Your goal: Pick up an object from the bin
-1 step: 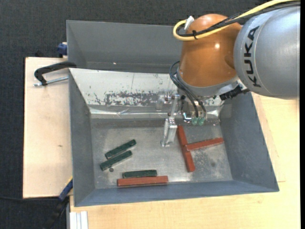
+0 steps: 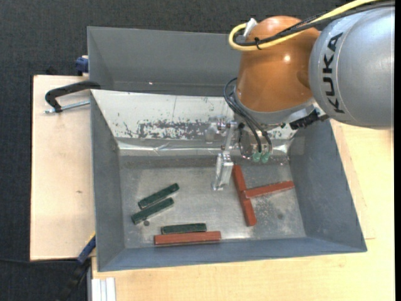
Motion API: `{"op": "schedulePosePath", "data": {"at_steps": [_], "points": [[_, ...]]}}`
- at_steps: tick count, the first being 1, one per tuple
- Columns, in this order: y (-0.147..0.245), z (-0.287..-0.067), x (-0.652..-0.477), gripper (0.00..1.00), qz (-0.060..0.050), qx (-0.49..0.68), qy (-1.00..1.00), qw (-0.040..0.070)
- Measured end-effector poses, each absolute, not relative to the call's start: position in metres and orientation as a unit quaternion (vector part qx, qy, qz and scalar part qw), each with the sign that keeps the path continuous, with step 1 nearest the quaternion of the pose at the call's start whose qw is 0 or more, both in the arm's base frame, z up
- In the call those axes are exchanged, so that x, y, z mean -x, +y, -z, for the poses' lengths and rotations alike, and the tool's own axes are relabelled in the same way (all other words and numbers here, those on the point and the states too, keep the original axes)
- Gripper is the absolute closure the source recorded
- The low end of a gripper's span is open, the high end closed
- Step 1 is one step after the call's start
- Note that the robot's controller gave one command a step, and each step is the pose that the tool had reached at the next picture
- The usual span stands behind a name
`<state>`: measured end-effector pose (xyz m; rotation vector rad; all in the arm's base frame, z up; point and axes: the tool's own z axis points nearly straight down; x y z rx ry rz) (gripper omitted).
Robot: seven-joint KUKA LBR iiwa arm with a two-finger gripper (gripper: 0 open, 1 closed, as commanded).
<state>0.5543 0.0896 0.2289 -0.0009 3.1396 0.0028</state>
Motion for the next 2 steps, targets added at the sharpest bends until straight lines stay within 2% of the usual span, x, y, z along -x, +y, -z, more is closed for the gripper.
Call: {"op": "schedulePosePath", "data": {"at_steps": [1,2], "points": [[0.124,-0.179,-0.554,0.0,-0.001,0.042,0.999,0.003],[0.189,-0.161,-0.539,0.0,-0.001,0.101,0.995,0.002]]}}
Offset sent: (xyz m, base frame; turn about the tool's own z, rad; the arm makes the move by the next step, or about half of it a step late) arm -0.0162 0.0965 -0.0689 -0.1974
